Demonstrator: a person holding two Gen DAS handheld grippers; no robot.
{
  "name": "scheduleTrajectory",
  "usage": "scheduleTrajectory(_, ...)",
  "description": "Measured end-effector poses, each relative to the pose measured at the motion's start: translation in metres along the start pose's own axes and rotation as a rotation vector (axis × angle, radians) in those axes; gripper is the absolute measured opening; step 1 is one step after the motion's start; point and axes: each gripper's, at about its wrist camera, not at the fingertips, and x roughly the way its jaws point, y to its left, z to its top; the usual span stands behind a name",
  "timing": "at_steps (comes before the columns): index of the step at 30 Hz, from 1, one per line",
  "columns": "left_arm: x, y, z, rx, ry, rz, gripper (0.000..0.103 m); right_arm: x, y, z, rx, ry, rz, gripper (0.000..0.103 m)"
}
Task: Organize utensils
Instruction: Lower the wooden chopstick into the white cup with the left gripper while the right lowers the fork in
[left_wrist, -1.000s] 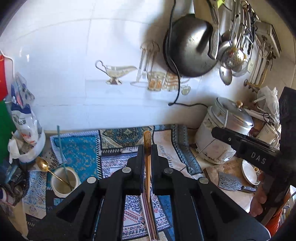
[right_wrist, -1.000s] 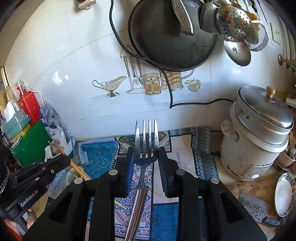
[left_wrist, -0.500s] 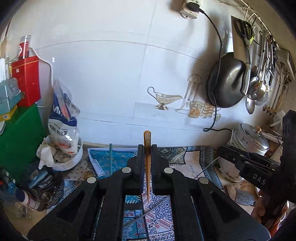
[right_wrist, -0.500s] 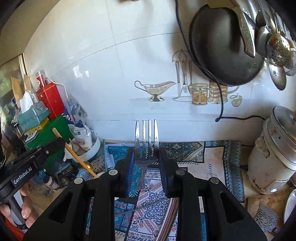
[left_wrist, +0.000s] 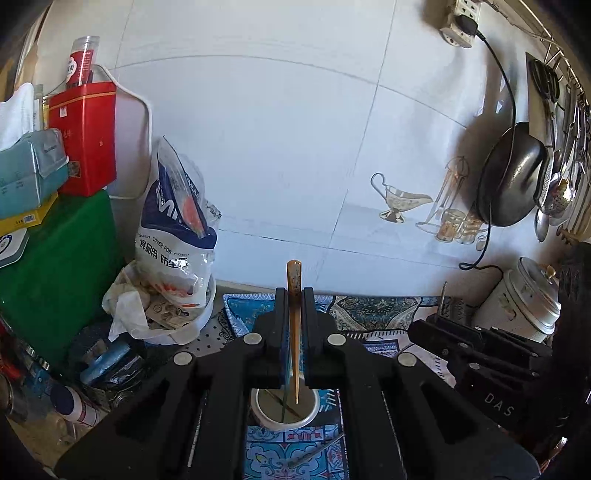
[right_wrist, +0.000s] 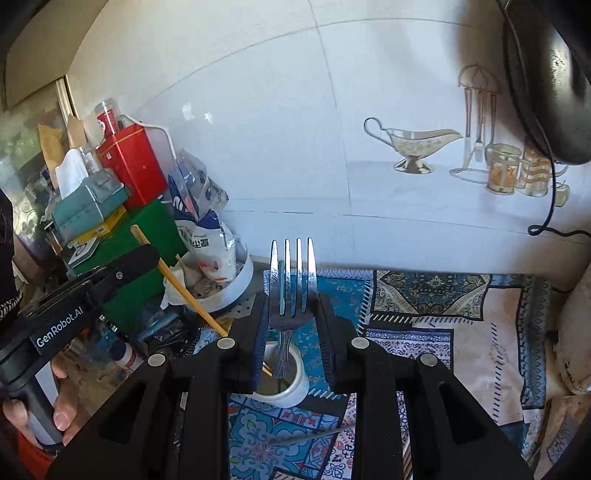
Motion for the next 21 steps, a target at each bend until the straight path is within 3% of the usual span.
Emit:
scheduleTrajectory(13,0.053,0.033,-0.031,-0.008,0.161,-0.014,0.004,0.102,0.002,-0.034,0.020,0.214,-0.061,0.023)
scheduleTrajectory(17,0.067,0.036,-0.041,-0.010,0.213,-0.027,0.004,0.121,0.003,-0.047,0.016,0.277,-0.073,0.023)
scheduleTrajectory(21,0.071,0.041,-0.042,-0.032,0.217,-0.025,0.004,0.130,0.005,-0.053,0.008,0.321,-0.078,0.023)
